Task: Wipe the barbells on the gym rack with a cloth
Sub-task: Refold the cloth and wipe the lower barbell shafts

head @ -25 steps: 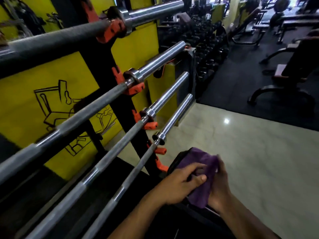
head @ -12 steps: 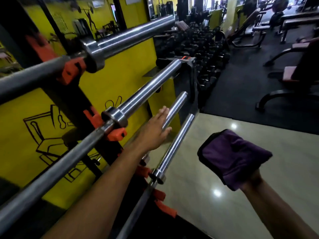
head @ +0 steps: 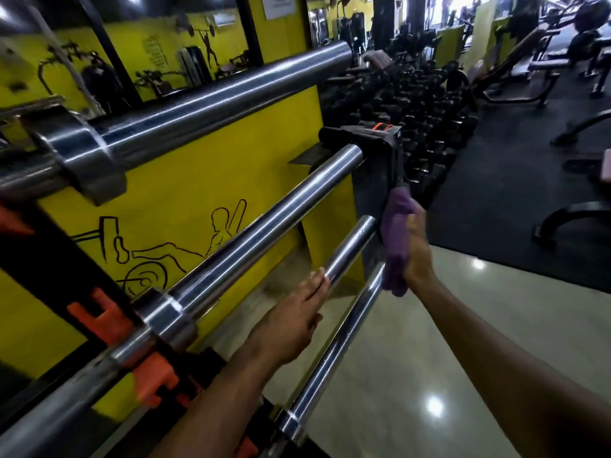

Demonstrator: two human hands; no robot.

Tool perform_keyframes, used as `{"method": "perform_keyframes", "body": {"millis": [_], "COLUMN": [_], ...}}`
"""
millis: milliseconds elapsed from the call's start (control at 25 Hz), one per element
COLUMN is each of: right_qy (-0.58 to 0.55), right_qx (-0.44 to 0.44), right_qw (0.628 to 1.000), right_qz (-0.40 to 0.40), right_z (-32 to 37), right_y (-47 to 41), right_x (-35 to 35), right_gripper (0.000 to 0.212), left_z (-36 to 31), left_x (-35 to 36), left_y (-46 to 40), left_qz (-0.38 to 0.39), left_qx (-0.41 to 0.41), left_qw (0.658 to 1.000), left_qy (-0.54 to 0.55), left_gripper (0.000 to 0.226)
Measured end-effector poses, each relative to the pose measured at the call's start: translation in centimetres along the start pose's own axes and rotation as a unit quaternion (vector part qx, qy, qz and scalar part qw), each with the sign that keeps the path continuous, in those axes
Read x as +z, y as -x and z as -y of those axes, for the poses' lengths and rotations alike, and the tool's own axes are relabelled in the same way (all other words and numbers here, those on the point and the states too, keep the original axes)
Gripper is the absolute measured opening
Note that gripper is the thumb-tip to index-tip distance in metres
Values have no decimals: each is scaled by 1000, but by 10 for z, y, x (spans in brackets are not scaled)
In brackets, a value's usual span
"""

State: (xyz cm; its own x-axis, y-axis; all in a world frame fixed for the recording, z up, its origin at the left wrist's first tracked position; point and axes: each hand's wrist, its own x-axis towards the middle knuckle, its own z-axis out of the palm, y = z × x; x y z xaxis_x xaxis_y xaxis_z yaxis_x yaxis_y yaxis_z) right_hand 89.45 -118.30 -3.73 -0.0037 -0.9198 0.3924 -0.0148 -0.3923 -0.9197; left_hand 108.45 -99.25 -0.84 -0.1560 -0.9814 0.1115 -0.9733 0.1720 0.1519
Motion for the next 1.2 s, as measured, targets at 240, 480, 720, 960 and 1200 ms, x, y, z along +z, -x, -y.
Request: {"method": "perform_keyframes", "body": {"millis": [240,480,720,960,1200], "right_qy": [361,443,382,466,440], "right_qx": [-293,-299,-297,-339,-311], "right_qw": [858,789,822,733,778], "right_qz": [218,302,300,360,322], "right_z": [-42,-8,-32,-2,-23], "right_y": [-62,-66,-74,-70,-85], "right_x": [40,44,11,46,24], "right_gripper": [50,52,58,58,65], "left_z": [9,9,11,10,10], "left_x": [11,10,10,7,13], "left_y": [-5,-5,-4,-4,-4], "left_qz": [15,18,14,25,29], "left_qx": [-1,6,12,3,4], "left_qw": [1000,1000,1000,999,999], "left_qy": [15,19,23,25,33], "left_gripper": [75,75,75,72,75]}}
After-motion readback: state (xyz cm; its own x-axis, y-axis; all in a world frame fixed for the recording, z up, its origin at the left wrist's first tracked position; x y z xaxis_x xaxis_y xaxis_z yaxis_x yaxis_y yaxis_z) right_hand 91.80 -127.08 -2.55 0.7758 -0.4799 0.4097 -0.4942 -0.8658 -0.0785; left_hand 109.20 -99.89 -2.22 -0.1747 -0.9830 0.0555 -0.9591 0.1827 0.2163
